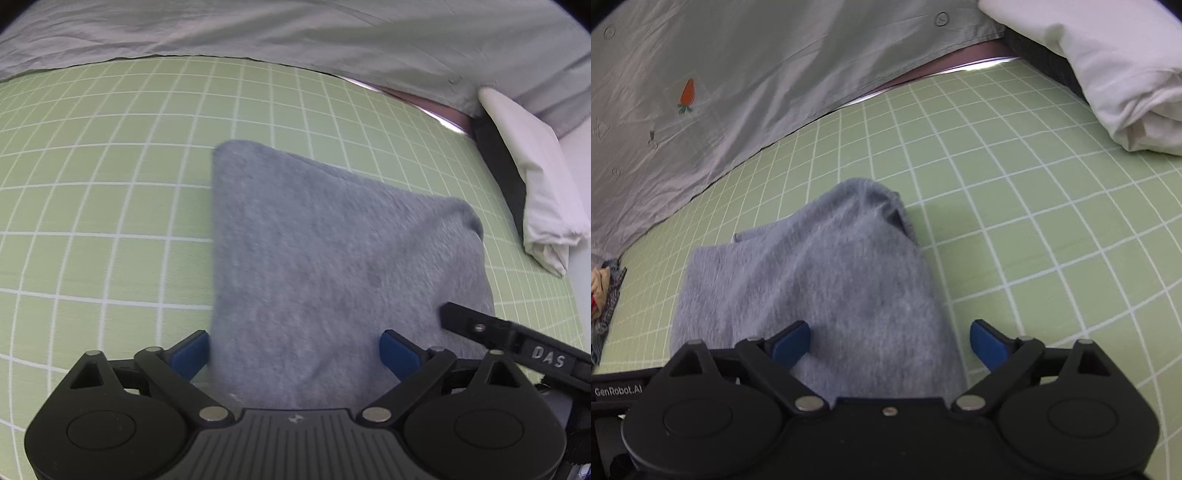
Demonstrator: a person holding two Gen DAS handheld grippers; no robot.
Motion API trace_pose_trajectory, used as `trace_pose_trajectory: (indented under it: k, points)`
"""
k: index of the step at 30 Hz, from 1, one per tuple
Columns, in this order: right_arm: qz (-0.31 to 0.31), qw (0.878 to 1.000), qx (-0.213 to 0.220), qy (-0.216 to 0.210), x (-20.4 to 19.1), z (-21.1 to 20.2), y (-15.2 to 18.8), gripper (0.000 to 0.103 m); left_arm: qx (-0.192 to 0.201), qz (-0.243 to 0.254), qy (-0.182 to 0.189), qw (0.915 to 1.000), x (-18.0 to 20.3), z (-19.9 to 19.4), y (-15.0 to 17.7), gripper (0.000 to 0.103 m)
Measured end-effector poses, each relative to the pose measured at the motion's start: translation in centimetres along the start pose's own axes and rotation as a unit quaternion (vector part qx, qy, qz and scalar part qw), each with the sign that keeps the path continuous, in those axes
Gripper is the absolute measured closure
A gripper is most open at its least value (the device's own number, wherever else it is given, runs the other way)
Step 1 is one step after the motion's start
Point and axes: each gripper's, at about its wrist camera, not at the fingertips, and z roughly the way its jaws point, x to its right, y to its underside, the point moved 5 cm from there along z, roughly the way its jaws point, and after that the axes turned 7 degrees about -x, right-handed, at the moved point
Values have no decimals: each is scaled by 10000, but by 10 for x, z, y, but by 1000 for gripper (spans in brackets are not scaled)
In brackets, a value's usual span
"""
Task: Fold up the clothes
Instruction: 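Grasp the folded sweatpants with both grippers and lift them onto the white sheet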
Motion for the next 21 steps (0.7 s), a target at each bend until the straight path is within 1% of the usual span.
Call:
trace_pose_trajectory:
  k: [1, 3, 7, 9, 11, 12, 13, 14, 15, 16, 17, 18, 19, 21]
  points:
    - [-90, 9999, -15, 60, -4, 2, 2, 2, -3, 59, -28, 10000, 2, 2, 1, 3]
    - [-256, 9994, -32, 249, -12, 5, 5, 2, 14, 108, -58, 9999, 5, 3, 2, 3]
    - [-365, 9981, -27, 504, -20, 8, 8, 1, 19, 145, 16, 9999, 3, 4, 2, 4]
    - [-387, 9979, -50, 517, -21, 9, 9, 1, 31, 166, 59, 9998, 2, 4, 2, 4]
    - [-466, 9978, -72, 458, -24, 8, 9, 4, 46, 205, 77, 9998, 2, 3, 4, 6]
    - [-518, 9977, -82, 421, -25, 7, 9, 13, 57, 264, 33, 9996, 4, 3, 5, 13]
    - [-590, 9975, -95, 387, -27, 6, 10, 26, 65, 322, -9, 9995, 5, 2, 5, 17]
    - [-663, 9971, -104, 371, -31, 6, 11, 31, 50, 350, -18, 9994, 7, 2, 5, 26]
    - [-697, 9968, -104, 374, -35, 6, 13, 40, 34, 374, -24, 9993, 9, 2, 5, 34]
    - [-707, 9968, -115, 353, -38, 5, 15, 48, 14, 350, 10, 9994, 10, 1, 5, 37]
    - [-681, 9971, -143, 297, -40, 5, 16, 54, -6, 326, 45, 9995, 11, 0, 6, 41]
    - [-622, 9977, -151, 238, -40, 2, 18, 64, -26, 306, 79, 9995, 12, -1, 6, 45]
    - [-517, 9984, -130, 174, -37, -4, 21, 68, -44, 337, 114, 9994, 15, -3, 7, 47]
    - [-306, 9995, -88, 48, -30, -16, 26, 72, -46, 497, 248, 9984, 25, -11, 9, 58]
